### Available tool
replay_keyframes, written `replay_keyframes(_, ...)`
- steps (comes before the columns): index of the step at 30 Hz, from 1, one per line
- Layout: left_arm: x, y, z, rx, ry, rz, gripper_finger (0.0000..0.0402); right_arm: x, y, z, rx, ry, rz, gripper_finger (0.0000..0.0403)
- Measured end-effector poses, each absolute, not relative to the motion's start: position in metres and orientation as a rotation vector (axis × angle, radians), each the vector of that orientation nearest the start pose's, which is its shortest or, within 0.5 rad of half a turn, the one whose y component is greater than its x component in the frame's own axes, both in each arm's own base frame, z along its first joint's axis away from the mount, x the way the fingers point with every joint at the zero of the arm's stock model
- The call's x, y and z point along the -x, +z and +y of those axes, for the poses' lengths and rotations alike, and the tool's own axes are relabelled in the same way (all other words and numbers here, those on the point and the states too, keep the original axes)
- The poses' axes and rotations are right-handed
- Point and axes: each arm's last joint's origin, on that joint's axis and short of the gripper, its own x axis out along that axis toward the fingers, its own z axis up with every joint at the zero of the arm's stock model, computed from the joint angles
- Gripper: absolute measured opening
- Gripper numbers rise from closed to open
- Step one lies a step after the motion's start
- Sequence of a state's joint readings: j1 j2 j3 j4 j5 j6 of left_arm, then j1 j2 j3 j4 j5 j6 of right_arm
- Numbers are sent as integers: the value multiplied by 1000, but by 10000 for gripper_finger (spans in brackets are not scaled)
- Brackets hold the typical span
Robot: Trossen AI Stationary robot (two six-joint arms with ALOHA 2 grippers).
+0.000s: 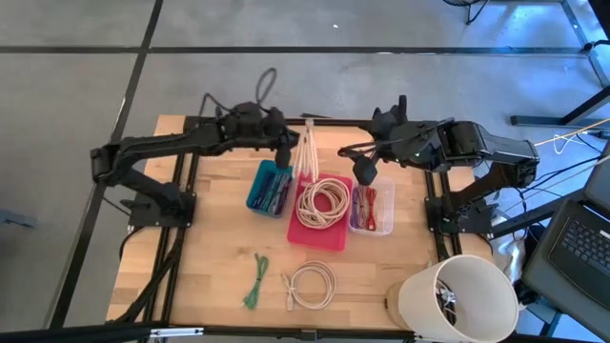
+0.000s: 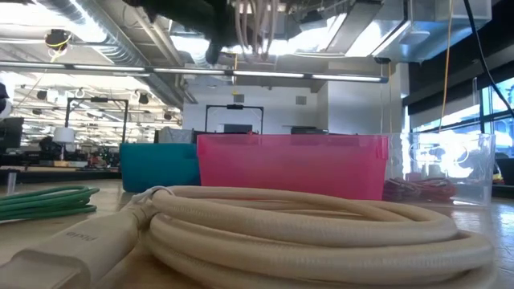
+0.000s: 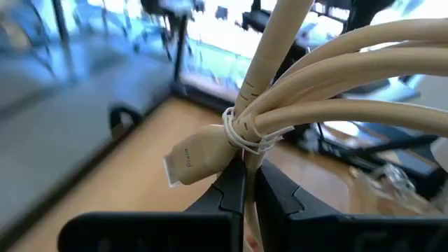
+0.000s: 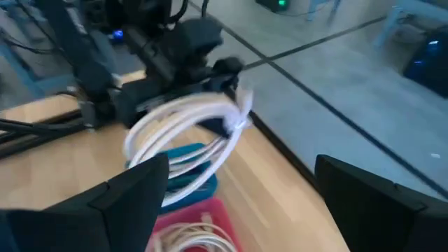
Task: Pick & Place USB Port
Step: Put the white charger cable into the pink bin
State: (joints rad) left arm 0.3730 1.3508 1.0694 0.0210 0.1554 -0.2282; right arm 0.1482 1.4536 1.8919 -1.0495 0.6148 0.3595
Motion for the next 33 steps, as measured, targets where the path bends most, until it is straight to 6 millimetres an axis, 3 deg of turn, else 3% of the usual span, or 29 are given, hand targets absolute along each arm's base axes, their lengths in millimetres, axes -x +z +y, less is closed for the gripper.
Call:
replay_keyframes(7, -321, 318, 96, 307, 161, 384, 8, -251, 464, 16, -85, -677, 549, 362)
replay_keyframes(14, -348, 317, 83, 223, 117, 721, 8, -246, 459, 8, -98, -726, 603, 362)
replay_keyframes(20, -371, 297, 75, 209, 89, 939, 8, -243, 457, 5, -85, -745, 641, 362)
replay_keyframes(28, -408, 265, 64, 165, 58, 1059, 8, -242, 456, 5, -81, -757, 655, 362)
replay_keyframes(33, -420, 237, 66, 126, 107, 1168, 8, -240, 455, 4, -87, -767, 663, 362)
